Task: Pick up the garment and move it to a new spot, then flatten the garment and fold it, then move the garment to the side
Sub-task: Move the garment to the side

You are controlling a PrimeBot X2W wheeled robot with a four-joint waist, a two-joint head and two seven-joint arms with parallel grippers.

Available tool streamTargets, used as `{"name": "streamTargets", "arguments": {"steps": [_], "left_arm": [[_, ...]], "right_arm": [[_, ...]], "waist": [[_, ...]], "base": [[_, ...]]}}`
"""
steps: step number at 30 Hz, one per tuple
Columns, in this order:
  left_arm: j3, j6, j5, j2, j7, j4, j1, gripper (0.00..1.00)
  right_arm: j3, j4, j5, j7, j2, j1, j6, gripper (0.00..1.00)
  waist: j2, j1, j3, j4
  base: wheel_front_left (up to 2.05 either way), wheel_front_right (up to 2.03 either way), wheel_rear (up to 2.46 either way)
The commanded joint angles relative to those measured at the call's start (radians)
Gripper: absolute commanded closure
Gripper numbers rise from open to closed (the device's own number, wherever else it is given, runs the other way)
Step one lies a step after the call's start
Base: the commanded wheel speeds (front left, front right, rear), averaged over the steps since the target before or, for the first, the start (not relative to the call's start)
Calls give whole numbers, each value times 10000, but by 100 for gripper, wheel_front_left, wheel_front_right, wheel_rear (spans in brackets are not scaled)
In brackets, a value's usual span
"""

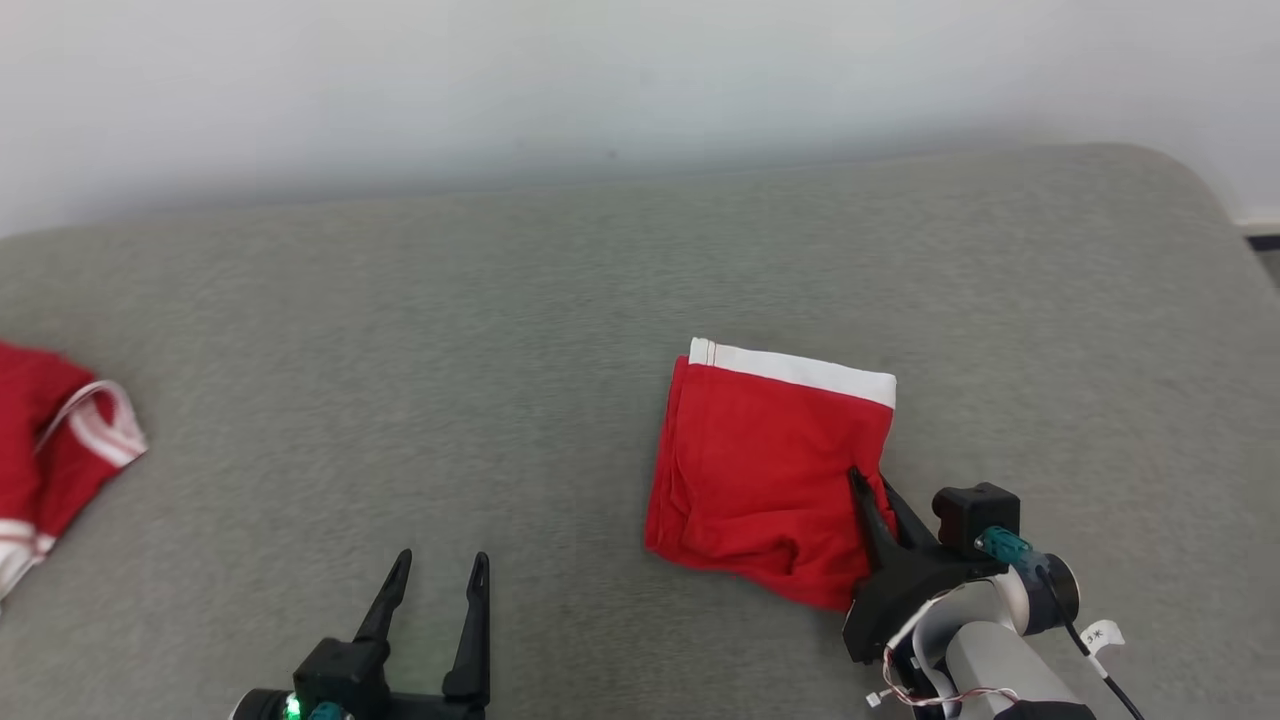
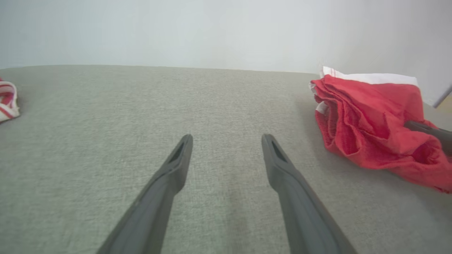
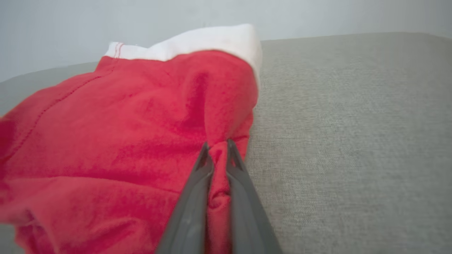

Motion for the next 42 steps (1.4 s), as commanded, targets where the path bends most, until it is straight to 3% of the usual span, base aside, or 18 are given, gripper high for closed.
{"name": "streamTargets", "arguments": {"steps": [1,11,19,25,31,42], "left_arm": [[-21,-51,136,10,-29,13,-113,0],[-343,-111,142,14,-29,26,-575,0],[-542,-182,222,21,-29,56,-1042,0],[-697,-228,359,21,-29,81,-1246,0],[-799,-326,690,19,-29,151,-1458,0],[-727,-443,1241,19,-29,55,-1934,0]], "right_arm": [[-3,-55,22,1,-5,121,-23,100],[1,-257,149,1,5,141,-23,100],[218,-572,418,1,7,-37,-23,100],[145,-609,-6,-1,-28,-389,-23,100],[-279,-228,-533,0,-548,-1198,-23,100],[-1186,1527,-1789,1,-2516,-3252,-23,100]], "waist": [[0,0,-268,-1575],[0,0,62,-3693],[0,0,597,-4344],[0,0,957,-4069],[0,0,1517,-3308],[0,0,2592,-1526]], "base": [[0,0,0],[0,0,0],[0,0,0],[0,0,0],[0,0,0],[0,0,0]]}}
